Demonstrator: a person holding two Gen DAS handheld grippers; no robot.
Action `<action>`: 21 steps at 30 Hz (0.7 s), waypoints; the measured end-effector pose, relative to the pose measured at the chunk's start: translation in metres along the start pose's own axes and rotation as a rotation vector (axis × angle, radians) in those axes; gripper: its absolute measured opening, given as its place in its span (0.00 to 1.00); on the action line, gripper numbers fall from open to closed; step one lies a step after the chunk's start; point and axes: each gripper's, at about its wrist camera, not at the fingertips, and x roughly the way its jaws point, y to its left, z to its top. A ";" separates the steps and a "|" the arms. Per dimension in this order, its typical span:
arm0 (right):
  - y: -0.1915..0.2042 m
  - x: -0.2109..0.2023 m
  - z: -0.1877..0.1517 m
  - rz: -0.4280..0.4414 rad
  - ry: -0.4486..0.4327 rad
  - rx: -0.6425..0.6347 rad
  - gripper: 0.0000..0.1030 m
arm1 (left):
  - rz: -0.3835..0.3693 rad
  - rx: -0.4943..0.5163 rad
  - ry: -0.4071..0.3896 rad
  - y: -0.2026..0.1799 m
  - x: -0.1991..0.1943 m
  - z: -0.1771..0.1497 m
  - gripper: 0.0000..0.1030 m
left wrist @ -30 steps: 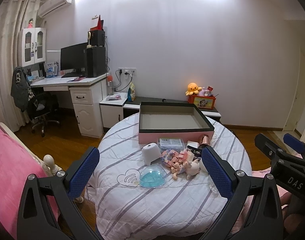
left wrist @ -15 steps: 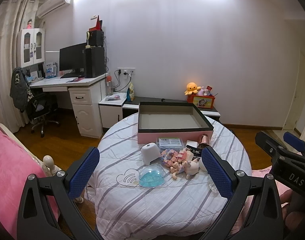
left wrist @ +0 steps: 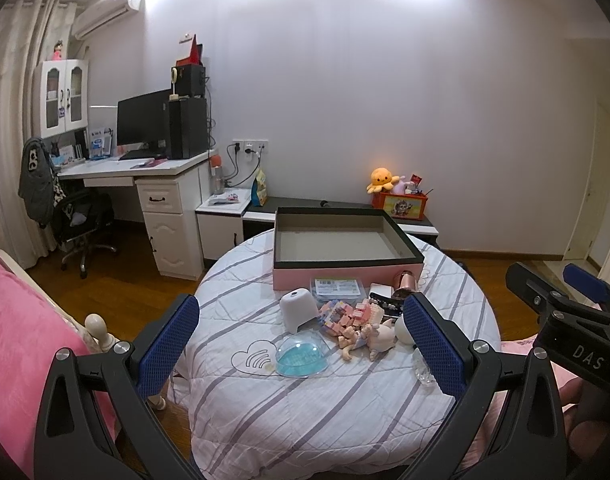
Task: Organize rigid objects
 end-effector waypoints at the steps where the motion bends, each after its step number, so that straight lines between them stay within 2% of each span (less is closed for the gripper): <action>1: 0.000 0.000 0.000 0.001 0.000 0.000 1.00 | 0.000 0.000 0.000 0.000 -0.001 0.001 1.00; 21: -0.004 0.007 -0.002 -0.002 0.016 0.002 1.00 | -0.006 -0.007 0.007 0.001 0.000 -0.001 1.00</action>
